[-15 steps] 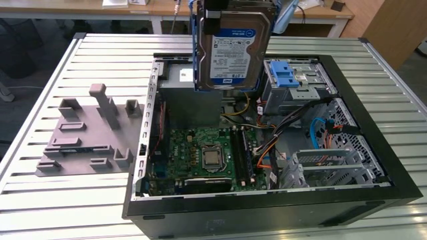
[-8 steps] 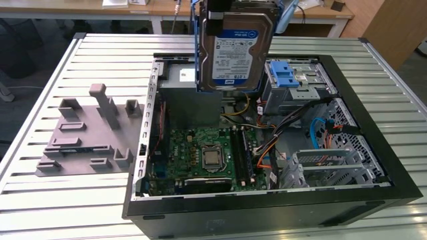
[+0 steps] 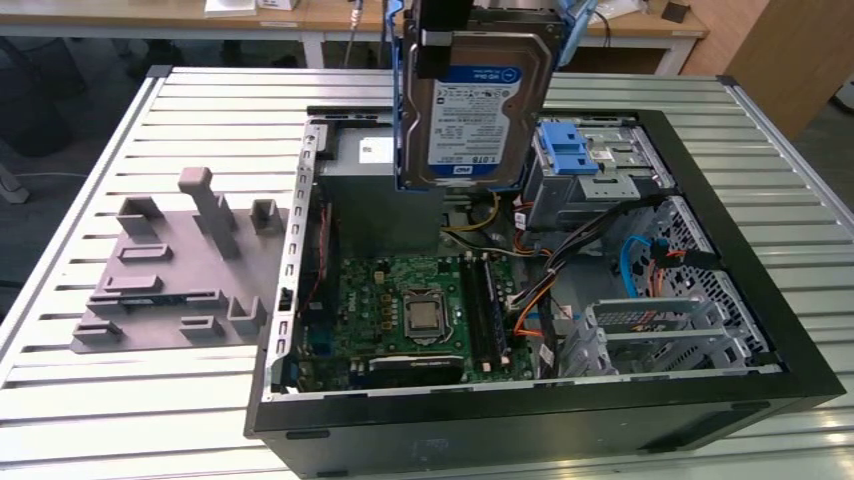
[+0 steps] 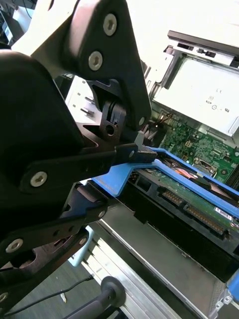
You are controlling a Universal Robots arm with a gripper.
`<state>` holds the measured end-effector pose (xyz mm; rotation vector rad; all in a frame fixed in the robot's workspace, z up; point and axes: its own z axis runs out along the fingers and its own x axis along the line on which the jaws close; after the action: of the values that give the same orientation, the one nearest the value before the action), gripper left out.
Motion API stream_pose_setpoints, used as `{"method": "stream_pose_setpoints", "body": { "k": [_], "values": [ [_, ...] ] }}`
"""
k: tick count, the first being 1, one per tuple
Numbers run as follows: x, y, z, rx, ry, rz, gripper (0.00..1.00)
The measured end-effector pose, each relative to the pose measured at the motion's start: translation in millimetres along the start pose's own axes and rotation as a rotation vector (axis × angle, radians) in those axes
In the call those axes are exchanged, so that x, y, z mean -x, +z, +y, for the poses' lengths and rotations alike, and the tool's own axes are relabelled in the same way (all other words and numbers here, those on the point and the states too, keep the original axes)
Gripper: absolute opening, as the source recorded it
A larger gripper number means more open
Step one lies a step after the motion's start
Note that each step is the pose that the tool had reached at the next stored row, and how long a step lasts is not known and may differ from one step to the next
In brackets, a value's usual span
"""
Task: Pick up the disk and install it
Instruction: 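Insert the disk into the insertion slot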
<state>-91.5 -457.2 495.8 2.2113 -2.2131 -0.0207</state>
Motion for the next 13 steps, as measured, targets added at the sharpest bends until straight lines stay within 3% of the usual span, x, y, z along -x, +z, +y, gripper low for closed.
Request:
{"method": "stream_pose_setpoints", "body": {
  "k": [9,13],
  "values": [
    [-23.6,1.2,-5.9,-0.0001,0.000,-0.0001,0.36],
    [-27.8,1.7,-16.5,0.0000,0.000,-0.0003,0.36]
  ]
}}
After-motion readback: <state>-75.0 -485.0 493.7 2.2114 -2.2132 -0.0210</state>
